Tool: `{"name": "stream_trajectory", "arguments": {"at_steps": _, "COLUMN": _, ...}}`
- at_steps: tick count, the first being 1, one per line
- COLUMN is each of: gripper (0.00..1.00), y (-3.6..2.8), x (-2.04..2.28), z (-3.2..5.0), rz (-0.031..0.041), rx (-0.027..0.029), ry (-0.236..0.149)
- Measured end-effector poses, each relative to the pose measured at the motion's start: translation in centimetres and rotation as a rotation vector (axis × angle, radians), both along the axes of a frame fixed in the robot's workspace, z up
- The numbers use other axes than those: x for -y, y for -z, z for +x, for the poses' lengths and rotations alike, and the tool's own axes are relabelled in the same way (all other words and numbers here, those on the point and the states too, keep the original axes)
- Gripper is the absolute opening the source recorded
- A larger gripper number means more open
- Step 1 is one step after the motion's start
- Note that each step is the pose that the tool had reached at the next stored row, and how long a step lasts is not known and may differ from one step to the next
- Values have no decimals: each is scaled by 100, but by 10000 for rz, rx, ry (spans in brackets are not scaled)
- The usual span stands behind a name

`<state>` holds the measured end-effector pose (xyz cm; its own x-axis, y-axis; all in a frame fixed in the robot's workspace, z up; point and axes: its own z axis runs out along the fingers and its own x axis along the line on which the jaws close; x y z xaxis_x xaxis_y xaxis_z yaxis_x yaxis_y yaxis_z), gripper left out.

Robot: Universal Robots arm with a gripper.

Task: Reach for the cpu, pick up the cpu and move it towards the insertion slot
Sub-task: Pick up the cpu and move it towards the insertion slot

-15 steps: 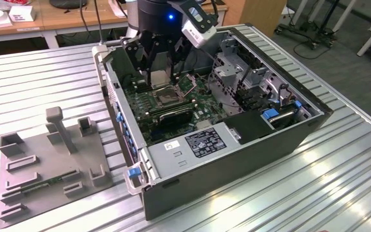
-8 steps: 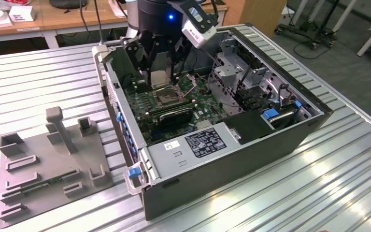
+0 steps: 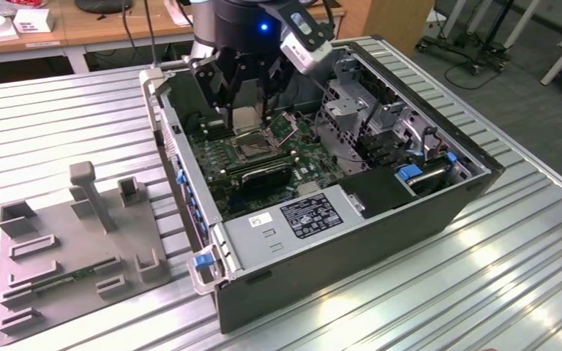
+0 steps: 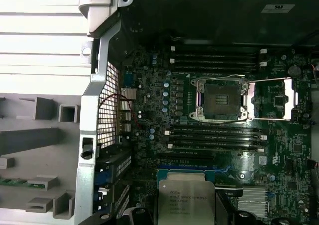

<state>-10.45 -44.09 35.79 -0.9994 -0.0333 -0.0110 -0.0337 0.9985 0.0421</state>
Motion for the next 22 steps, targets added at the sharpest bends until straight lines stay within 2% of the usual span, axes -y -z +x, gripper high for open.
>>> {"name": "stream_trajectory", "arguments": {"at_steps": 11, "gripper": 54, "y": 15, "x": 1, "z": 215, "rz": 0, "rx": 0, "ry": 0}}
{"name": "stream_trajectory", "arguments": {"at_steps": 17, "gripper": 54, "y": 15, "x": 0, "z": 223, "rz": 0, "rx": 0, "ry": 0}}
{"name": "stream_trajectory", "arguments": {"at_steps": 22, "gripper": 54, "y": 20, "x": -40, "z": 223, "rz": 50, "rx": 0, "ry": 0}}
